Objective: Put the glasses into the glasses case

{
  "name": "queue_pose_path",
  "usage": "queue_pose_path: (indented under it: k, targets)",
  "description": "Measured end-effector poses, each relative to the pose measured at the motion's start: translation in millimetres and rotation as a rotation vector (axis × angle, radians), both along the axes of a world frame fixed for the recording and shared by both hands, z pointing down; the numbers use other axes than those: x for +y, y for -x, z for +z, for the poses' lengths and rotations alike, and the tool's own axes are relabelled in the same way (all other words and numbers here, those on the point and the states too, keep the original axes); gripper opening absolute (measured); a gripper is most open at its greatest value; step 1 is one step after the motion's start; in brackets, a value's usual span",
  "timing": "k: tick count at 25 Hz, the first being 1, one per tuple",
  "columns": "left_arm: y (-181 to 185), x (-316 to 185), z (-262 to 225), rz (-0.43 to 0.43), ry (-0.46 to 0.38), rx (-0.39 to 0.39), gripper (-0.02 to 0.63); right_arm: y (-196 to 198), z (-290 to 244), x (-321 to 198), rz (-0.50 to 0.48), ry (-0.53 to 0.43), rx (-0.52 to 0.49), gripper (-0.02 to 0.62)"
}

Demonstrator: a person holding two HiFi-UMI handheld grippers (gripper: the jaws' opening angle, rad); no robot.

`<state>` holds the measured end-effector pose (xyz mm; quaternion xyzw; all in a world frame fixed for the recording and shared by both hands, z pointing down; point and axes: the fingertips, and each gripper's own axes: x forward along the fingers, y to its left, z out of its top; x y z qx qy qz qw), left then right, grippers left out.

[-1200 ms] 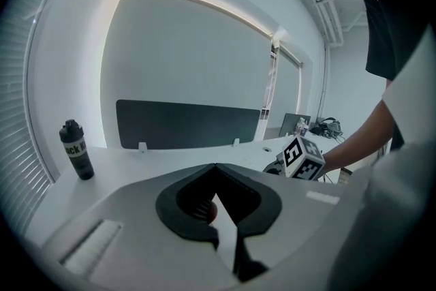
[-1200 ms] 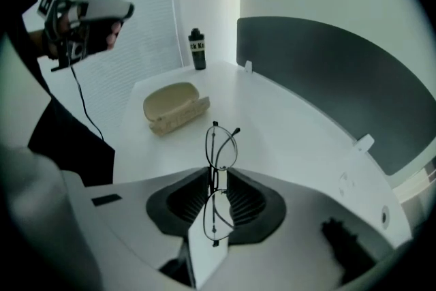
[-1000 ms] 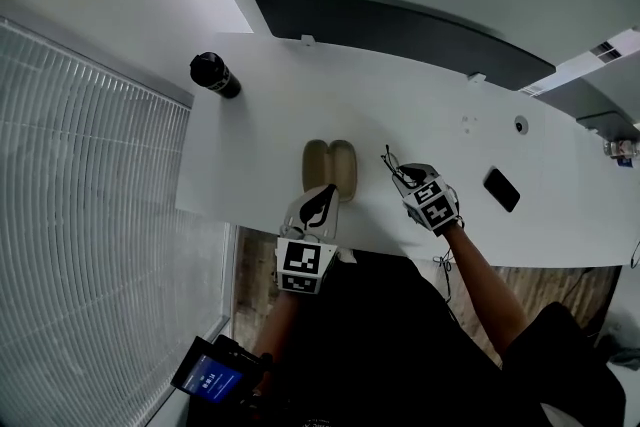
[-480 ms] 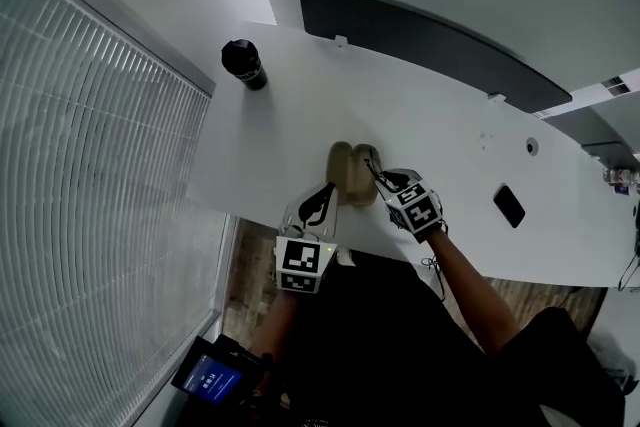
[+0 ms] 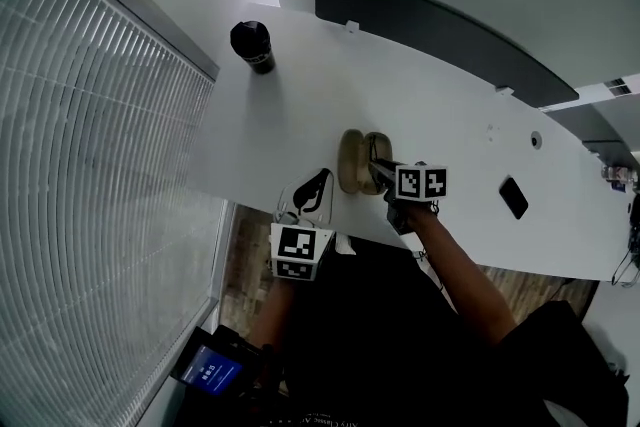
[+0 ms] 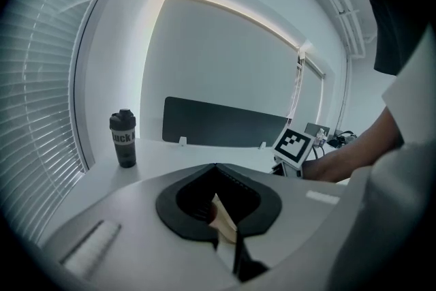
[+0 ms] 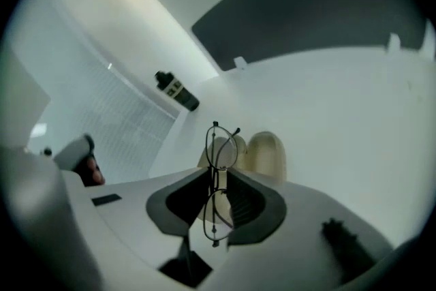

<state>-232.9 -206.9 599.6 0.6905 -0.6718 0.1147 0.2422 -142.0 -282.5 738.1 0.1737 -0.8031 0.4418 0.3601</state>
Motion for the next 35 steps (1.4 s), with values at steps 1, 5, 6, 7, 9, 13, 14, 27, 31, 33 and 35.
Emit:
queue_pose_path:
  k: [1, 5, 6, 7, 9, 13, 14, 27, 31, 33, 35]
  targets:
    - [1, -3, 0, 0.002, -0.008, 0.004, 0.008, -1, 4, -4, 0.105, 0.089, -0.024, 0.086]
    - [9, -2, -3, 0.004, -0.018, 0.014, 0.008, -7, 24, -3, 0.290, 0.226, -0.027, 0.086]
    - [12, -1, -2, 0.003, -0.016, 0.016, 0.008, -9, 30, -3, 0.274, 0.203, 0.004, 0.086]
    - [14, -1, 0, 0.001, -0.014, 0.019, 0.008, -11, 35, -3, 0.253, 0.177, 0.036, 0.086]
    - [18, 0, 3, 0.000, -0.011, 0.020, 0.008, -14, 44, -7, 0.231, 0.145, 0.080, 0.086]
    - [21, -2, 9, 0.005, -0.001, 0.024, 0.008, -13, 54, -16, 0.256, 0.155, 0.116, 0.086]
    - [21, -4, 9, 0.007, -0.001, 0.024, 0.008, -11, 56, -17, 0.262, 0.163, 0.124, 0.086]
    - [40, -15, 16, -0.019, -0.007, 0.038, 0.008, -12, 63, -16, 0.119, -0.022, 0.330, 0.086]
    - [37, -16, 16, -0.015, -0.006, 0.039, 0.008, -20, 77, -17, 0.113, -0.023, 0.366, 0.087]
    - [38, -15, 17, -0.018, -0.003, 0.037, 0.008, -19, 80, -17, 0.105, -0.030, 0.363, 0.089]
    - [38, -15, 18, -0.018, -0.002, 0.038, 0.008, -20, 81, -18, 0.094, -0.043, 0.359, 0.096]
